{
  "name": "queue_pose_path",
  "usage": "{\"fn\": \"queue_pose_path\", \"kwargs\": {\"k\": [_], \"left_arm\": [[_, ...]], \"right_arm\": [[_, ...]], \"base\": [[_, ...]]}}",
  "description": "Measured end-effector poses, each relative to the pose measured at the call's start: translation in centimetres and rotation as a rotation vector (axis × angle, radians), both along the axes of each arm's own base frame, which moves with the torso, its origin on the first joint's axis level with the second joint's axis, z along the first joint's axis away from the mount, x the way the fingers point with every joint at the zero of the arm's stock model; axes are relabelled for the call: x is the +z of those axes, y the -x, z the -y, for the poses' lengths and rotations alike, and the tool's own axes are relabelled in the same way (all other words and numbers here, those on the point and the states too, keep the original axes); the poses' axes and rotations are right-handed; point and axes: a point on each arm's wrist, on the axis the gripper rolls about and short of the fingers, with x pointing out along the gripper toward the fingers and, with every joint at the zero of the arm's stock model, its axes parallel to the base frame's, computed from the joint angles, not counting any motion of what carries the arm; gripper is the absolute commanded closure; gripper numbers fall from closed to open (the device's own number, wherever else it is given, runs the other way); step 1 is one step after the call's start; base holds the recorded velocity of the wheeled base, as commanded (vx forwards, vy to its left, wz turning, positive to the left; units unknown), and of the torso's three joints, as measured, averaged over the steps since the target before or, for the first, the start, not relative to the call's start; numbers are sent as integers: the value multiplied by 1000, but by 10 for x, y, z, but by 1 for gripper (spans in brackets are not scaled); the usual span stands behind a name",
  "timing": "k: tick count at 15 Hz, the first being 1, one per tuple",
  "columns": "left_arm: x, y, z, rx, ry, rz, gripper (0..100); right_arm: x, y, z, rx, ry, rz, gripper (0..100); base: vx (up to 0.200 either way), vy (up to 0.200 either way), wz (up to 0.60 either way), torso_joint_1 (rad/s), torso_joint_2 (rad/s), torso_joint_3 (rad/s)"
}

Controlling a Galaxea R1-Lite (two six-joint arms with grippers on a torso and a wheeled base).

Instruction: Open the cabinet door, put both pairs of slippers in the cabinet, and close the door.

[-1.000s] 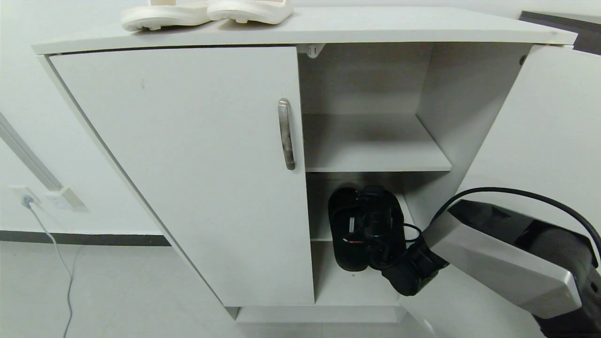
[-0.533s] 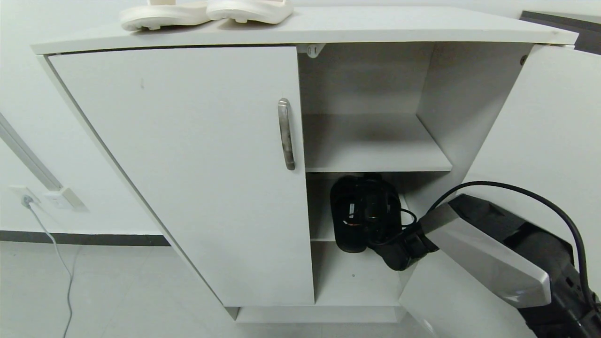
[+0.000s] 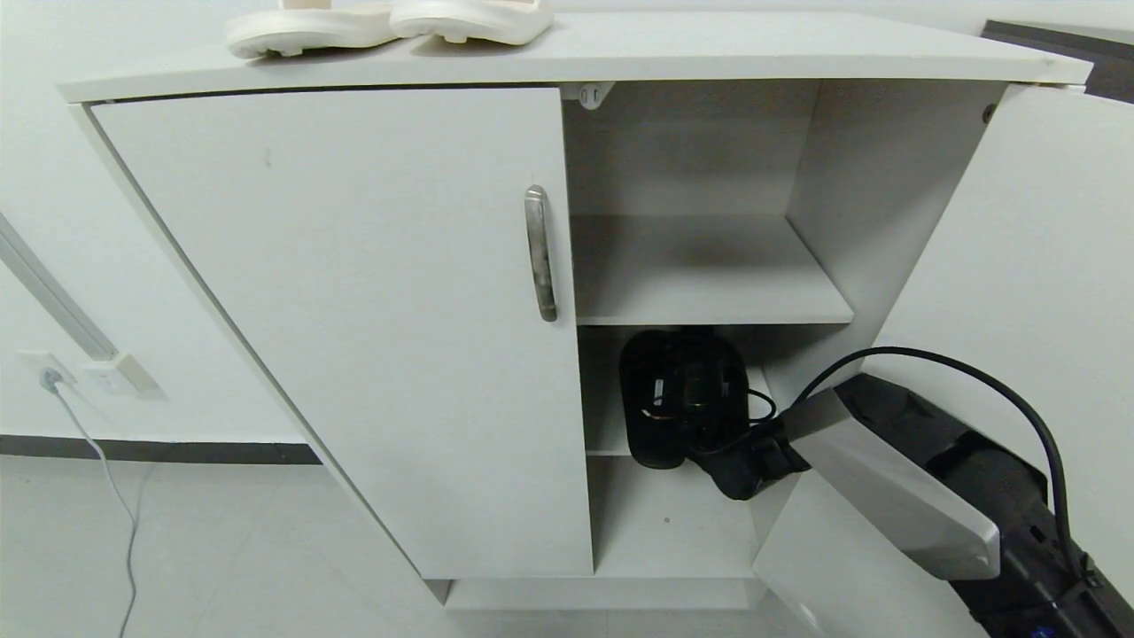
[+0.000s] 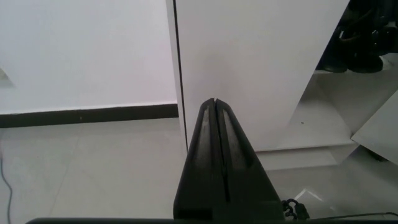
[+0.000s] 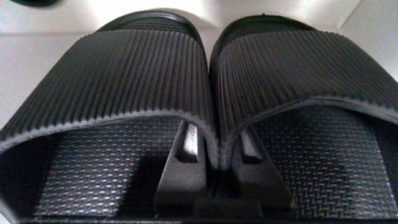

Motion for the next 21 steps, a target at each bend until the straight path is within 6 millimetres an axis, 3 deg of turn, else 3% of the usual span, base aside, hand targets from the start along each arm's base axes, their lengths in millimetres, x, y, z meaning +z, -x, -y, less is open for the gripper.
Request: {"fn": "queue_pose_path", "kwargs": {"k": [1, 7, 14, 16, 21], "left_arm": [[0, 0, 0, 0, 0, 0, 100], [0, 0, 0, 0, 0, 0, 100], [0, 0, 0, -1, 0, 0, 100], [0, 0, 0, -1, 0, 0, 100], [0, 0, 0, -2, 1, 0, 100]], "right_arm": [[-2, 0, 0, -1, 0, -2, 0], [-13, 7, 2, 5, 19, -32, 0], [5, 54, 2, 57, 29, -46, 0], [10, 73, 4, 73, 35, -53, 0], [18, 147, 19, 148, 62, -83, 0]], "base": [[0, 0, 0, 0, 0, 0], [0, 0, 0, 0, 0, 0], [0, 0, 0, 0, 0, 0], [0, 0, 0, 0, 0, 0], [0, 0, 0, 0, 0, 0]]}}
